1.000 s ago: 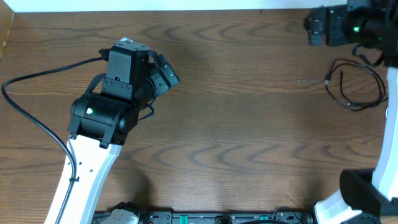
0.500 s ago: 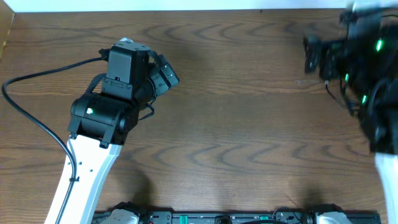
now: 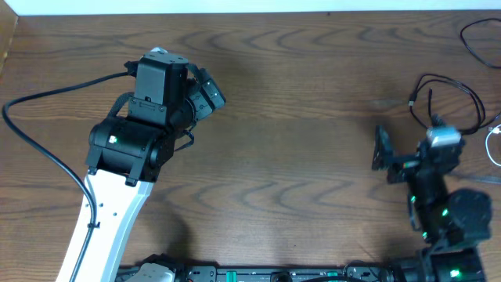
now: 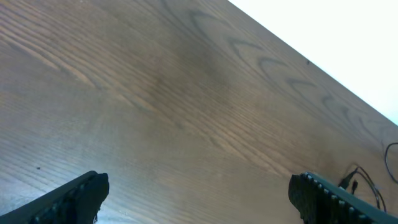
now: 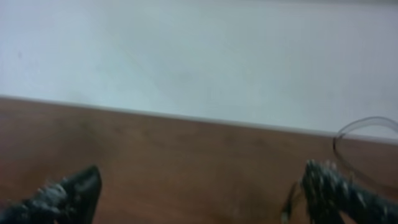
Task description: Untangle cables
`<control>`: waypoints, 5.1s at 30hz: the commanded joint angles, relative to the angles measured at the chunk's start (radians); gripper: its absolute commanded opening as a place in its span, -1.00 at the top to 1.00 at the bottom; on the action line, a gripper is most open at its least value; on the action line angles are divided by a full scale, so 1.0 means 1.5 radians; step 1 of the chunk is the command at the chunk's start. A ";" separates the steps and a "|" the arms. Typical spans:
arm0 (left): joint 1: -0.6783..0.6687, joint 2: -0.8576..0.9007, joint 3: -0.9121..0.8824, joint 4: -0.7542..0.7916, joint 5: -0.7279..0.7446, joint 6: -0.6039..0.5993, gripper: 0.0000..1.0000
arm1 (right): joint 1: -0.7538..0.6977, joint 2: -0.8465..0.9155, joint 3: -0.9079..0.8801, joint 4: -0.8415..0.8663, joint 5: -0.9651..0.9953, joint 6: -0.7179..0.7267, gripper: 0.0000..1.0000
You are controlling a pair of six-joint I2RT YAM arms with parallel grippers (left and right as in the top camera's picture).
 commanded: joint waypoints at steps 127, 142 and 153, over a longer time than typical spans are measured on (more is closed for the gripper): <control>0.233 -0.851 -0.984 0.582 0.112 0.479 -0.96 | 0.013 -0.294 -0.321 0.012 -0.005 0.040 -0.99; 0.233 -0.851 -0.984 0.582 0.112 0.479 -0.96 | 0.013 -0.294 -0.321 0.012 -0.005 0.040 -0.99; 0.233 -0.851 -0.984 0.582 0.112 0.480 -0.96 | 0.013 -0.294 -0.321 0.012 -0.005 0.040 -0.98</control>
